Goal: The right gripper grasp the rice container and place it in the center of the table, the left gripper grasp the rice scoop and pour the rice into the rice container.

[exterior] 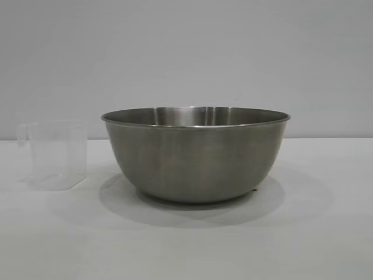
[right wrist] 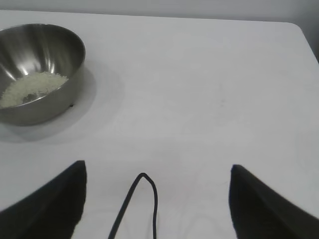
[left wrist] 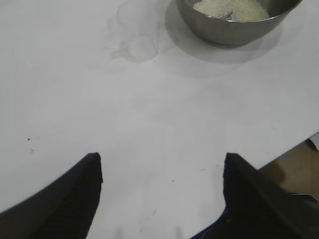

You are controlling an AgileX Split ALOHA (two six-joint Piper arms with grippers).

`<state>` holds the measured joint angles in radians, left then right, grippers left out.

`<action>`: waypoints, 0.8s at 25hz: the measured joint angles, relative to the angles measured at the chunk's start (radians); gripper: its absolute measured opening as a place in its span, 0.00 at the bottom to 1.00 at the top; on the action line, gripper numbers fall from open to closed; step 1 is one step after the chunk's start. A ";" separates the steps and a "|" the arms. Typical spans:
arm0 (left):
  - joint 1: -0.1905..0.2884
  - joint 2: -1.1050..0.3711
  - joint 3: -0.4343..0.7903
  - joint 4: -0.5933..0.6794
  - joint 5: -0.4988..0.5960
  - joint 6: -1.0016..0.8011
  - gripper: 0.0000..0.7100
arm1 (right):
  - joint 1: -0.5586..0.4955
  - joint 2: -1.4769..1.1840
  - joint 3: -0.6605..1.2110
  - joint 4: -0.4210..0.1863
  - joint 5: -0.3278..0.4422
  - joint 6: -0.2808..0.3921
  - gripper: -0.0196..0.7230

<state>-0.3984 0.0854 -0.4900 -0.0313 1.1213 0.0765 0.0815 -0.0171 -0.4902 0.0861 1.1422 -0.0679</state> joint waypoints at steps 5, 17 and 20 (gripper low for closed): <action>0.059 -0.014 0.000 0.000 0.000 0.000 0.63 | 0.000 0.000 0.000 0.000 0.000 0.000 0.74; 0.453 -0.102 0.000 0.000 0.000 0.000 0.63 | 0.000 0.000 0.000 0.000 0.000 0.000 0.74; 0.469 -0.102 0.000 -0.002 0.000 0.000 0.63 | 0.000 0.000 0.000 0.000 0.000 0.000 0.74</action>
<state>0.0701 -0.0168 -0.4900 -0.0333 1.1213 0.0765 0.0815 -0.0171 -0.4902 0.0861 1.1422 -0.0679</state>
